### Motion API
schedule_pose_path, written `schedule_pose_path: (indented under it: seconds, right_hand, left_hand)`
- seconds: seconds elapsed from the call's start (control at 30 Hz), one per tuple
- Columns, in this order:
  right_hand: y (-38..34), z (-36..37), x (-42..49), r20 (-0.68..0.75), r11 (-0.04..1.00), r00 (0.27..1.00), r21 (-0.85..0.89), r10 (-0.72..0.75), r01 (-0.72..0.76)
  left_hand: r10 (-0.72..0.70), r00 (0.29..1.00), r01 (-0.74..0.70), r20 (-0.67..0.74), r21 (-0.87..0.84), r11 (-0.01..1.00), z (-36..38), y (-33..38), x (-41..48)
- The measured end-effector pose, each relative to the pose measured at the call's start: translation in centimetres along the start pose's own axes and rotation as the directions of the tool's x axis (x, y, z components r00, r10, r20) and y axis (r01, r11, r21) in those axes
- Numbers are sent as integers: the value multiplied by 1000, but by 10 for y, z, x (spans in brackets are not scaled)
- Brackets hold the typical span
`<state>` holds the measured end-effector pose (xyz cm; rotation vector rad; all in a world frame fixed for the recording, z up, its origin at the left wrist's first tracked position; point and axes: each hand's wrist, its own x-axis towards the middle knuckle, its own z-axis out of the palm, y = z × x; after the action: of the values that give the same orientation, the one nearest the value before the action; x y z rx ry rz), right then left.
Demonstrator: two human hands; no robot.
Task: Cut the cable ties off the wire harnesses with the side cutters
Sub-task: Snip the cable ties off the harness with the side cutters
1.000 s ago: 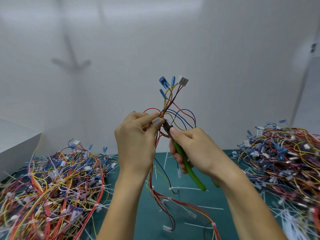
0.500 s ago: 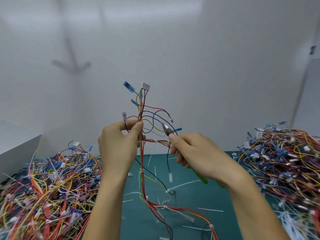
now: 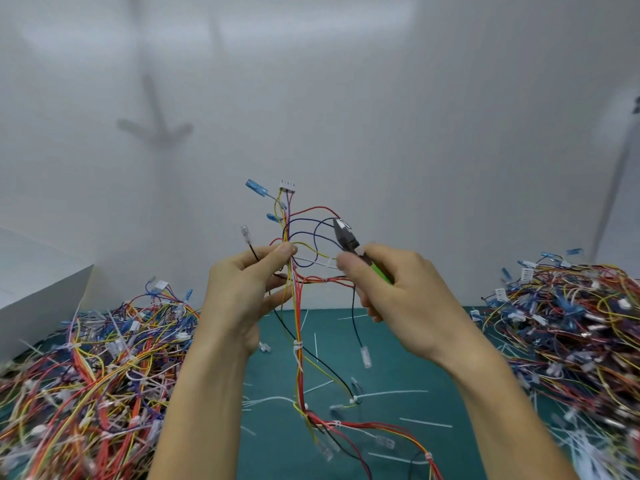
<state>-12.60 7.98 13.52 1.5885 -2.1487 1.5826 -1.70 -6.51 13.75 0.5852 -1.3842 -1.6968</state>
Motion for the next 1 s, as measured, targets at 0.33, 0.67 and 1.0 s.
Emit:
schedule_pose_path:
  seconds: [0.33, 0.67, 1.0]
  right_hand:
    - [12, 3, 5, -172, 987, 984, -152, 32, -59]
    - [15, 7, 8, -223, 996, 970, 0, 91, -94]
    - [12, -1, 6, -14, 990, 996, 109, 90, -88]
  left_hand:
    - [10, 960, -22, 281, 39, 999, 9, 1, -9]
    - [53, 966, -100, 255, 176, 979, 25, -2, -19]
    - [164, 985, -172, 53, 249, 953, 14, -9, -5]
